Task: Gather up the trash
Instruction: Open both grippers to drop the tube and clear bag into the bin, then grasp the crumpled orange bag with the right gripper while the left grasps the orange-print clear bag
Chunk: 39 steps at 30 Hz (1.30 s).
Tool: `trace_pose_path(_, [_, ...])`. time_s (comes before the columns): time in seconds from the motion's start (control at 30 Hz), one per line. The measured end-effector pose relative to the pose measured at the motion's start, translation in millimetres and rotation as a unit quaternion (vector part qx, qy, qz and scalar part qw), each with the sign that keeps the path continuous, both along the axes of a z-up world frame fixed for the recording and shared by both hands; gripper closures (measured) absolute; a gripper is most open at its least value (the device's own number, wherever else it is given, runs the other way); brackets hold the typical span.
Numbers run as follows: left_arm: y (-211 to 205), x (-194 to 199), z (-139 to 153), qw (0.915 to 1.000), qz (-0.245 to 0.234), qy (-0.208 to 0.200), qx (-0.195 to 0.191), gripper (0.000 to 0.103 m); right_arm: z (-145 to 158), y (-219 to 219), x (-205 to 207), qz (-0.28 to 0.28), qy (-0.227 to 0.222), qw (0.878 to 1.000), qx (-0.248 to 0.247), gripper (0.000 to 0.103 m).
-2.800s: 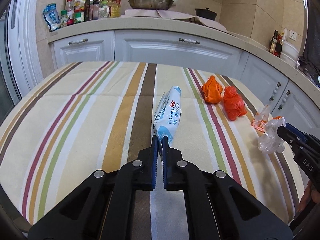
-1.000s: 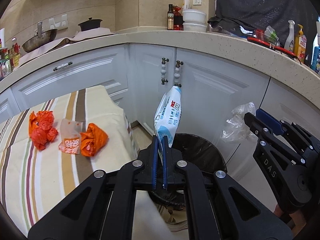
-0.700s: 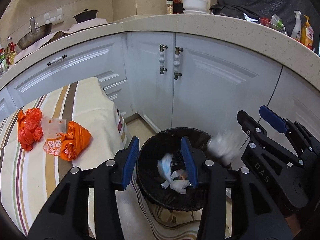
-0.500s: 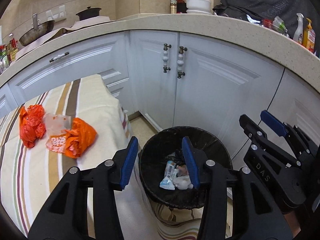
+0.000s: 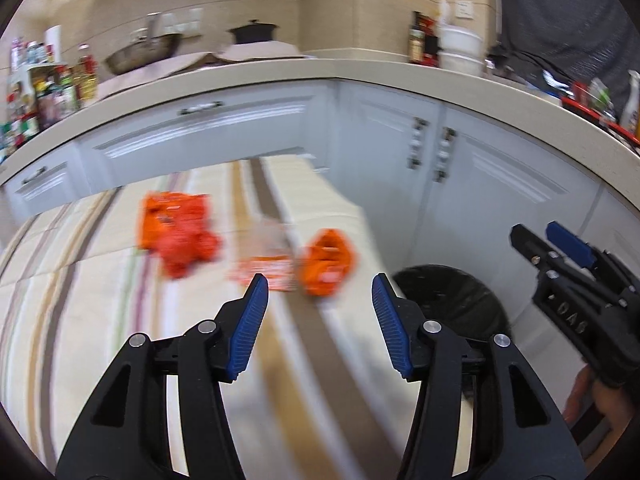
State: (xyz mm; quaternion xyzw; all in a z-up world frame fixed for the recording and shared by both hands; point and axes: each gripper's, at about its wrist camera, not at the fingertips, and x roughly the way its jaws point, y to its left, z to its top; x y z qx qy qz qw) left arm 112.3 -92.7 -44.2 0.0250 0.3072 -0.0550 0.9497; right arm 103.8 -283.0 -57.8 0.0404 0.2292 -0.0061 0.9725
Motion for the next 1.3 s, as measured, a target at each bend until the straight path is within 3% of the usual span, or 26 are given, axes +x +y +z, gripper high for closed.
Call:
trace_pose_path(0.4, [114.8, -3.2, 9.5, 0.9926, 0.121, -0.016, 0.005, 0.045, 17.5, 87.4, 27.1, 0.075, 0.004, 0.997, -0.025, 0.048])
trace_pose_path(0.6, [148.5, 0.2, 6.3, 0.9885, 0.150, -0.010, -0.008, 0.045, 8.2, 115.8, 49.1, 0.084, 0.037, 0.995, -0.029, 0.048])
trace_pose_path(1.03, [166.2, 9.1, -1.3, 0.9879, 0.152, 0.002, -0.033, 0.044, -24.1, 126.2, 83.2, 0.085, 0.154, 0.984, -0.016, 0.048])
trace_pose_path(1.1, [165.6, 10.5, -3.0, 0.9882, 0.149, 0.005, -0.036, 0.043, -26.6, 126.4, 84.2, 0.090, 0.166, 0.982, -0.012, 0.055])
trace_pose_path(1.3, [155.7, 12.4, -6.3, 0.9899, 0.136, 0.013, -0.038, 0.043, -24.1, 127.8, 78.5, 0.101, 0.159, 0.982, -0.010, 0.057])
